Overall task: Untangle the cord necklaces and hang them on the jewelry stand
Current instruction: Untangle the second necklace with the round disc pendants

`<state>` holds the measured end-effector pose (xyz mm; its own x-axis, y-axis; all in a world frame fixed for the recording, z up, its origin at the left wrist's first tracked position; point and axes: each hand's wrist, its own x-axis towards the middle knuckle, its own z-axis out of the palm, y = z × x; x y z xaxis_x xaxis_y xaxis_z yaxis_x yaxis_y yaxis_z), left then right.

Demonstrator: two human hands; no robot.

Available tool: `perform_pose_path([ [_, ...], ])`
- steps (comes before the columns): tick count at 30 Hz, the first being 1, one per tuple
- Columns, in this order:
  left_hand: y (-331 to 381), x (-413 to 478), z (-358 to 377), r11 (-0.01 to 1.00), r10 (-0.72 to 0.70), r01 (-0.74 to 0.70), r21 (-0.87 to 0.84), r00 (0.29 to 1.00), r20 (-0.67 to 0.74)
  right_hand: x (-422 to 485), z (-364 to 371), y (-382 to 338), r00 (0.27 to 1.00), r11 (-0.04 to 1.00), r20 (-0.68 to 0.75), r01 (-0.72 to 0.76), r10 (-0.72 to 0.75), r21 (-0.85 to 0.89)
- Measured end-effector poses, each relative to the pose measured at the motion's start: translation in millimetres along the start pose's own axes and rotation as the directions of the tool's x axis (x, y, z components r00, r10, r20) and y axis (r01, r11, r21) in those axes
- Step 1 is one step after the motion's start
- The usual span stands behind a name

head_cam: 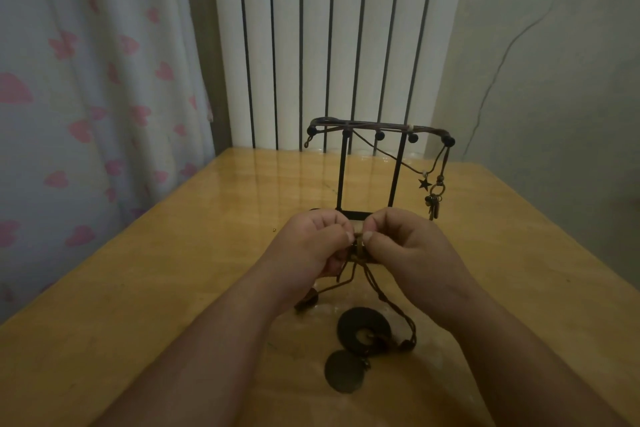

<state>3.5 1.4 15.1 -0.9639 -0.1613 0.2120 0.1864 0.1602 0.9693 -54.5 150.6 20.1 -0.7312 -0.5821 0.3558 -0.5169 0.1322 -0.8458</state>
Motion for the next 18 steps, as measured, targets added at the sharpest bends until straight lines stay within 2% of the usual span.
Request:
perform_pose_path([
  [2,-0.7,0.3,-1.9,0.999,-0.006,0.007,0.054,1.000,-0.014,0.3,-2.9,0.3,0.999,0.990,-0.023,0.037,-0.041,-0.135],
  [7,-1.3,-0.1,-1.2,0.978,0.001,0.004,0.211,1.000,-0.022,0.8,-6.9,0.8,0.997,0.947,0.015,0.079,-0.079,-0.312],
  [13,-3.9,1.2,0.6,0.959,-0.011,0.018,0.281,1.000,-0.025,1.9,-6.6,-4.6,0.995,0.846,0.082,0.085,-0.049,-0.526],
  [18,-3.8,1.6,-1.5,0.958,-0.021,0.025,0.285,1.000,-0.017,2.1,-4.0,-7.6,0.991,0.791,0.093,0.129,-0.092,-0.598],
])
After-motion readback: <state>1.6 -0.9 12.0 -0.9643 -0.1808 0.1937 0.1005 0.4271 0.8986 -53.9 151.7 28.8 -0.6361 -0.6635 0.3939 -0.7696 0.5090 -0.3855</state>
